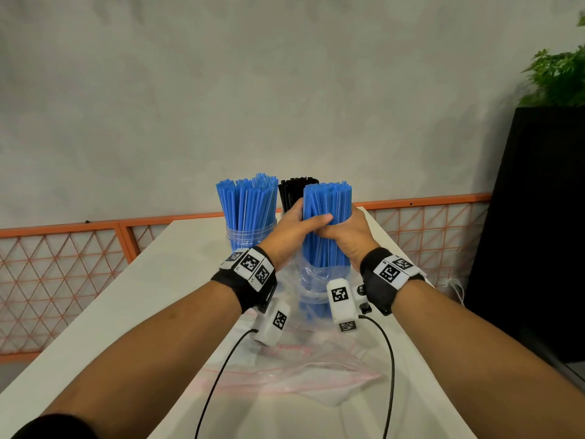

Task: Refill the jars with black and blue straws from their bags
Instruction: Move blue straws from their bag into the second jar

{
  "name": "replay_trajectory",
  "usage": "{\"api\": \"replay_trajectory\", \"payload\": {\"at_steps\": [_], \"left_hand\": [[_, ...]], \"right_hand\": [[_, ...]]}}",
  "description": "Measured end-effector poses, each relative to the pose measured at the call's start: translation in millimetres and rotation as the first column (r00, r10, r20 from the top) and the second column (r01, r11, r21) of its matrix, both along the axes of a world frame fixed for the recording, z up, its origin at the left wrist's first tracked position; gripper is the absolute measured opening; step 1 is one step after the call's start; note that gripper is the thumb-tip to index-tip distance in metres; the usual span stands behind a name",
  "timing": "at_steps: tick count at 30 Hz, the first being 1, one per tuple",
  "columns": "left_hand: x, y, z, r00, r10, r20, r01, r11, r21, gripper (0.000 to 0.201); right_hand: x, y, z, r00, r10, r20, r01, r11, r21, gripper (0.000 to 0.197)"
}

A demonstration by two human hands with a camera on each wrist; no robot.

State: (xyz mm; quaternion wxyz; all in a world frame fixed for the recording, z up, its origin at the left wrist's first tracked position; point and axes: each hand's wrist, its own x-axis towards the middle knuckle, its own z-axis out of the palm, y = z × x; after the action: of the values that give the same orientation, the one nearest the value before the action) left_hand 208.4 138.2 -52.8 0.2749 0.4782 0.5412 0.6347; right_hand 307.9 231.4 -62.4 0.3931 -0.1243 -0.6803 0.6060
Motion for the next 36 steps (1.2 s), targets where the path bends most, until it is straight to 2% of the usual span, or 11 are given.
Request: {"api": "replay_trajectory", "payload": {"at_steps": [6,12,19,23,29,33,36], "left_hand": [[-14.2,-7.4,0.2,0.99,0.136,-0.043,-0.136,0.991,0.02,0.037],[-12.3,-7.6,6.0,0.986,0.133,-0.102,-0.133,0.991,0.002,0.029],[-12.8,-10.5,19.6,0.975,0.167,-0.149,-0.173,0.985,-0.022,0.006],[-19.1,-14.0,24.6,0.971,0.199,-0.134,-0.196,0.98,0.038,0.006],[-22.4,-18.1,-6.5,0.971,0.203,-0.124,-0.218,0.969,-0.117,0.027],[-18.1,-22.2,0.0,0.978,0.184,-0.098,-0.187,0.982,-0.025,0.003],[-16.9,-28.3,23.6,0.973,0.225,-0.058,-0.219,0.971,0.092,0.006]], "right_hand": [[1.0,0.8,1.0,1.0,0.021,-0.005,-0.021,1.0,0.0,0.046],[3.6,0.8,1.9,0.999,0.043,0.003,-0.043,0.999,-0.003,0.045],[4.6,4.9,0.9,1.0,0.026,0.016,-0.025,0.999,-0.026,0.047],[2.2,8.3,-0.2,0.999,-0.034,0.038,0.035,0.999,-0.027,0.045],[-1.4,9.1,-0.8,0.998,-0.042,0.045,0.043,0.999,-0.007,0.042],[-3.8,8.0,-1.1,0.998,-0.046,0.053,0.047,0.999,-0.003,0.041],[-5.8,8.3,-1.1,0.995,-0.08,0.065,0.079,0.997,0.022,0.039]]}}
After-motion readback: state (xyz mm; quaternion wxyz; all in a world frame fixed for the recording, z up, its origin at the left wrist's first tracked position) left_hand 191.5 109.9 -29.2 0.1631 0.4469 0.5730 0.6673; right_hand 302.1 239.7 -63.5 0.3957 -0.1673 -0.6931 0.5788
